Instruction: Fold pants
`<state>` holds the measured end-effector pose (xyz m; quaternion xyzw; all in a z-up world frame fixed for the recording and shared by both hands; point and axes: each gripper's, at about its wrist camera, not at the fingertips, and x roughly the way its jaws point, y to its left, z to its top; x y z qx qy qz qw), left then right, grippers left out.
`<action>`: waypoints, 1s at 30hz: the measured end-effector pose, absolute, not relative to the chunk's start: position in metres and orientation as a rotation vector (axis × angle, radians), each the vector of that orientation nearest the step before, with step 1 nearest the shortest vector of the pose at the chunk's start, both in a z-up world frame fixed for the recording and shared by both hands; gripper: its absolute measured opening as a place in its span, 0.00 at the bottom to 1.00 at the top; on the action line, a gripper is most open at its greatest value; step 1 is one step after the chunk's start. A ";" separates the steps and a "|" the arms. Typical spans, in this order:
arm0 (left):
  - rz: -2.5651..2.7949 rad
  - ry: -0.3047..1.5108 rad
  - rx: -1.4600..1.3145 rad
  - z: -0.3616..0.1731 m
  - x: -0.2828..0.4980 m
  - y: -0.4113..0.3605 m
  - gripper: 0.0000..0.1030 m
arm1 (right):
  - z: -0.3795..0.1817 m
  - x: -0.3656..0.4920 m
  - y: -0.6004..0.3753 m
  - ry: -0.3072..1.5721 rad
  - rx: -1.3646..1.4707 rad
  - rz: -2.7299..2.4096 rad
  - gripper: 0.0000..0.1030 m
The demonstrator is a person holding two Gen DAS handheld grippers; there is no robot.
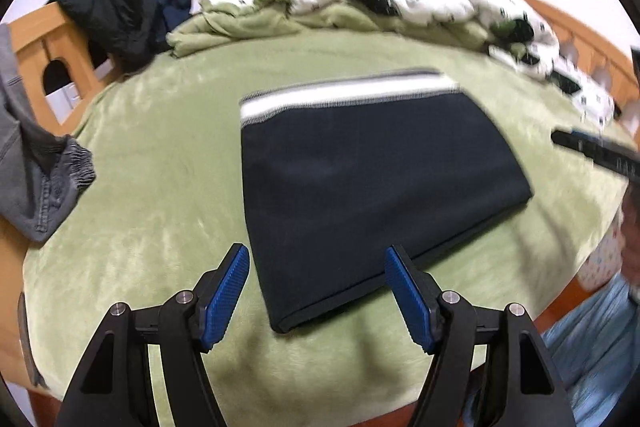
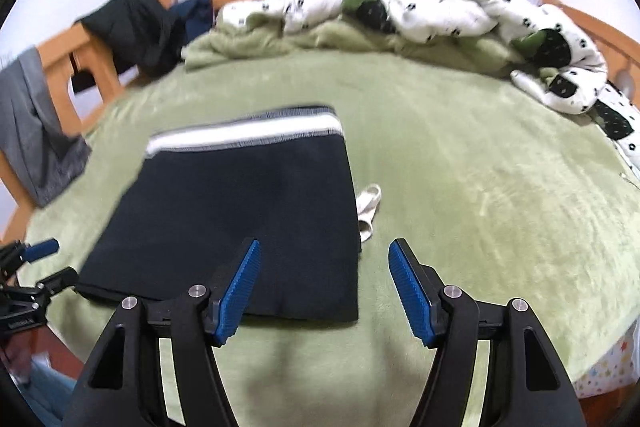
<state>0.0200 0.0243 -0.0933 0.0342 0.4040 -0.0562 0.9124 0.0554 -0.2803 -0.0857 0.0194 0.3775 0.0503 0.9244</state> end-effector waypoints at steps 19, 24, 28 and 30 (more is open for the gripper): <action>-0.020 0.688 -0.088 -0.028 -0.046 0.016 0.77 | -0.038 -0.042 -0.262 0.694 -0.032 0.049 0.90; -0.015 0.674 -0.080 -0.023 -0.053 0.011 0.78 | -0.035 -0.046 -0.266 0.692 -0.015 0.059 0.90; -0.024 0.672 -0.089 -0.023 -0.055 0.011 0.78 | -0.030 -0.049 -0.267 0.670 -0.014 0.052 0.92; -0.017 0.674 -0.090 -0.024 -0.054 0.012 0.78 | -0.030 -0.049 -0.268 0.667 -0.013 0.053 0.92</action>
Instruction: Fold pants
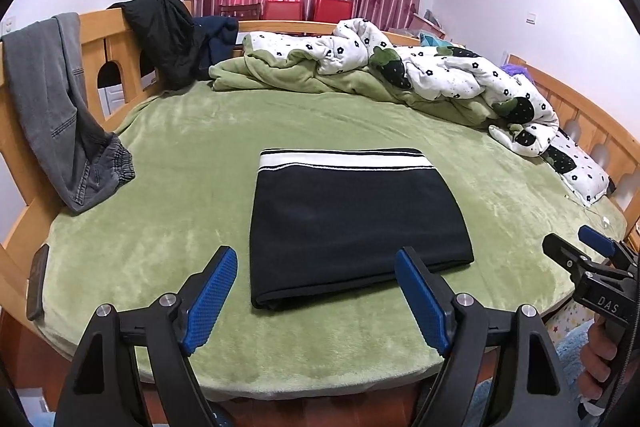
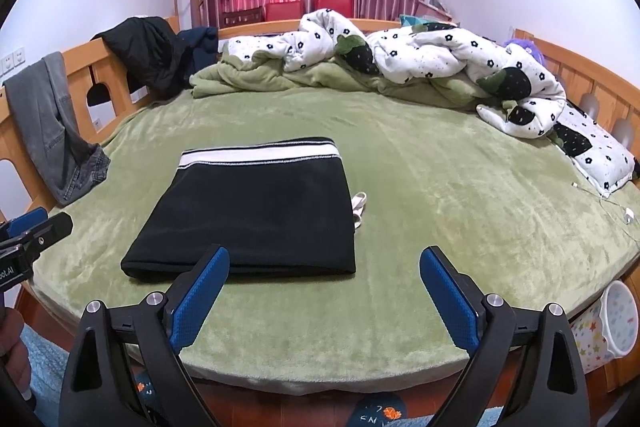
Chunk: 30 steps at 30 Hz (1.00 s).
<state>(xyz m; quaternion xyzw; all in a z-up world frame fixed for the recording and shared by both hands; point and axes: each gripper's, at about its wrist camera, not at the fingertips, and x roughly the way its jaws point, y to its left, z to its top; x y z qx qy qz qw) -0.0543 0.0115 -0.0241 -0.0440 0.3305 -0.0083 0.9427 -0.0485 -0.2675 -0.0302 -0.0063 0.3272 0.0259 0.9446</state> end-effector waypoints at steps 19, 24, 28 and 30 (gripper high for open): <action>-0.014 0.680 -0.100 -0.027 -0.054 0.010 0.78 | -0.032 -0.049 -0.266 0.675 0.004 0.052 0.93; -0.017 0.678 -0.097 -0.025 -0.055 0.009 0.78 | -0.032 -0.048 -0.267 0.679 0.007 0.051 0.93; -0.016 0.679 -0.097 -0.025 -0.055 0.008 0.78 | -0.032 -0.048 -0.266 0.675 0.002 0.051 0.93; -0.019 0.681 -0.098 -0.024 -0.055 0.008 0.78 | -0.033 -0.048 -0.265 0.678 0.000 0.048 0.93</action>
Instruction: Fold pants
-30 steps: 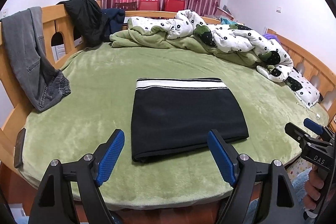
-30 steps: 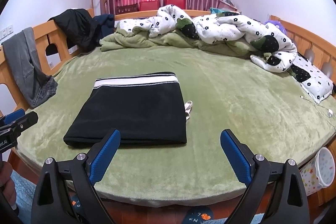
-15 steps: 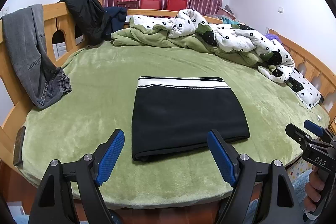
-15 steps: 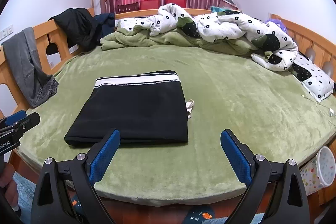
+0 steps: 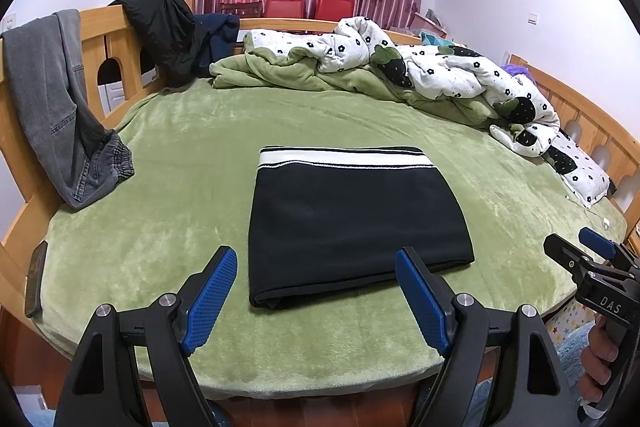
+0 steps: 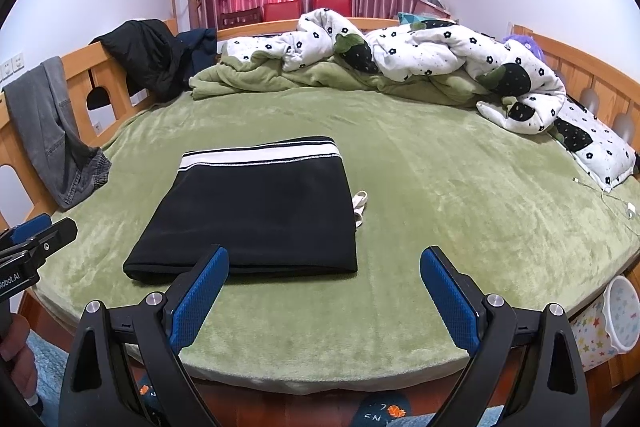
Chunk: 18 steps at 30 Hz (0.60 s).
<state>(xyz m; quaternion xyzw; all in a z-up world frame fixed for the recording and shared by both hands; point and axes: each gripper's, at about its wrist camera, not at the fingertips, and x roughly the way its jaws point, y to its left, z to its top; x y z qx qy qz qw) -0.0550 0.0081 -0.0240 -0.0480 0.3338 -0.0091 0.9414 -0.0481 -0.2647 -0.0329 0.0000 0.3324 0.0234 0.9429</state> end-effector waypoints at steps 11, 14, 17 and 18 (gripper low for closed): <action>-0.029 0.675 -0.097 -0.022 -0.055 0.012 0.78 | -0.032 -0.050 -0.266 0.677 0.011 0.043 0.93; -0.031 0.673 -0.096 -0.021 -0.054 0.014 0.78 | -0.031 -0.051 -0.268 0.676 0.020 0.043 0.93; -0.032 0.674 -0.095 -0.021 -0.055 0.013 0.78 | -0.031 -0.051 -0.269 0.677 0.022 0.042 0.93; -0.029 0.673 -0.094 -0.021 -0.055 0.012 0.78 | -0.031 -0.050 -0.269 0.677 0.023 0.043 0.93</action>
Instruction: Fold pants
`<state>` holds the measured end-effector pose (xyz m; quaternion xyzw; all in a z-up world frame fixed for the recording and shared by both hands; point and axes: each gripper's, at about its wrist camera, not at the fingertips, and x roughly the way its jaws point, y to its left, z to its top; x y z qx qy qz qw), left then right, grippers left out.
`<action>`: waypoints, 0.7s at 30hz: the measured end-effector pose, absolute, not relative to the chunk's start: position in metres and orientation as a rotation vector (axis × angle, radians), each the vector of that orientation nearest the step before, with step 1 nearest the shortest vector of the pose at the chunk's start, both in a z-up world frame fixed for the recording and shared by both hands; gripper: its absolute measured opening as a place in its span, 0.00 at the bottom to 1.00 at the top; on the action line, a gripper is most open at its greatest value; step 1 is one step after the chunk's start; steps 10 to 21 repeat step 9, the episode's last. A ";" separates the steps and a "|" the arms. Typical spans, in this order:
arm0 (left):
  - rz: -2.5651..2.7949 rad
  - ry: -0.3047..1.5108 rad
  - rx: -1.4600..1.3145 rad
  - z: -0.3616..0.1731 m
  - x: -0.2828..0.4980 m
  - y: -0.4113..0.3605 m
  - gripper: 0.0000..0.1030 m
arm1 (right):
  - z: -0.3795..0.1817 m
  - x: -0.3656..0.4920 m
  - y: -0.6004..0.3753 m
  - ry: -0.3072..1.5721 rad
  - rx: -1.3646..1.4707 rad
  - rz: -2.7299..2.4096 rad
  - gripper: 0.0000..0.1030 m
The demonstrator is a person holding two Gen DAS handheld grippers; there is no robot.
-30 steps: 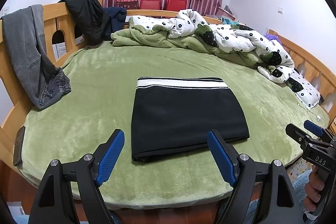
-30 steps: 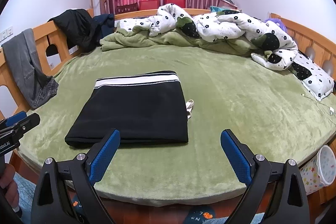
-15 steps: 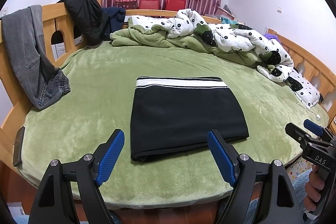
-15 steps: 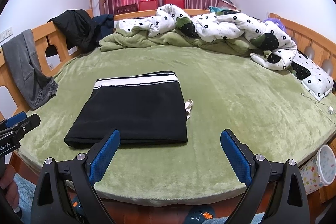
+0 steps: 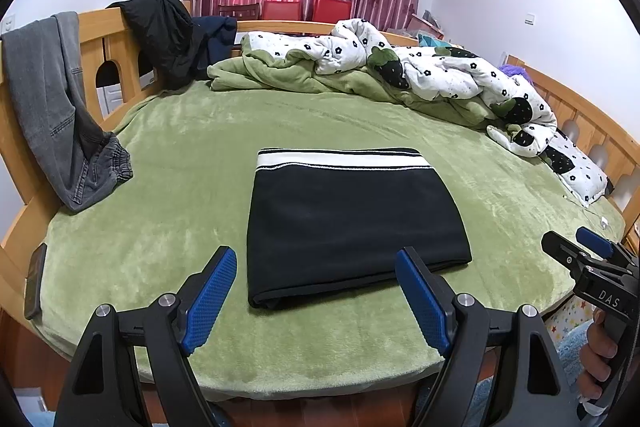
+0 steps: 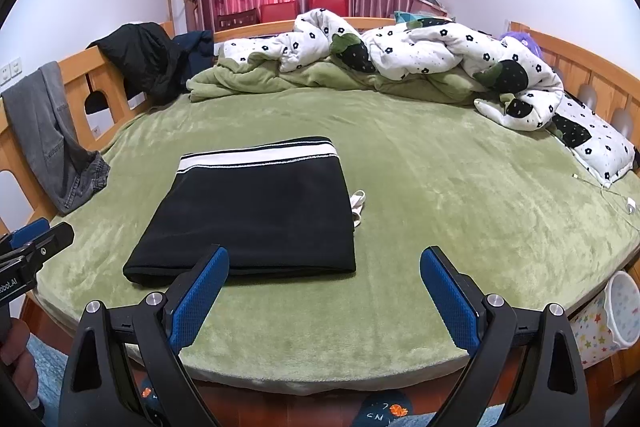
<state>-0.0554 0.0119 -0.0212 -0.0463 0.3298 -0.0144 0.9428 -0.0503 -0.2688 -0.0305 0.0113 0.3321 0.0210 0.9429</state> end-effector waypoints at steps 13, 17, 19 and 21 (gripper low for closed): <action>-0.034 0.670 -0.089 -0.021 -0.055 0.014 0.78 | -0.031 -0.050 -0.265 0.679 0.023 0.048 0.93; -0.034 0.670 -0.089 -0.021 -0.055 0.014 0.78 | -0.031 -0.050 -0.265 0.679 0.023 0.048 0.93; -0.034 0.670 -0.089 -0.021 -0.055 0.014 0.78 | -0.031 -0.050 -0.265 0.679 0.023 0.048 0.93; -0.034 0.670 -0.089 -0.021 -0.055 0.014 0.78 | -0.031 -0.050 -0.265 0.679 0.023 0.048 0.93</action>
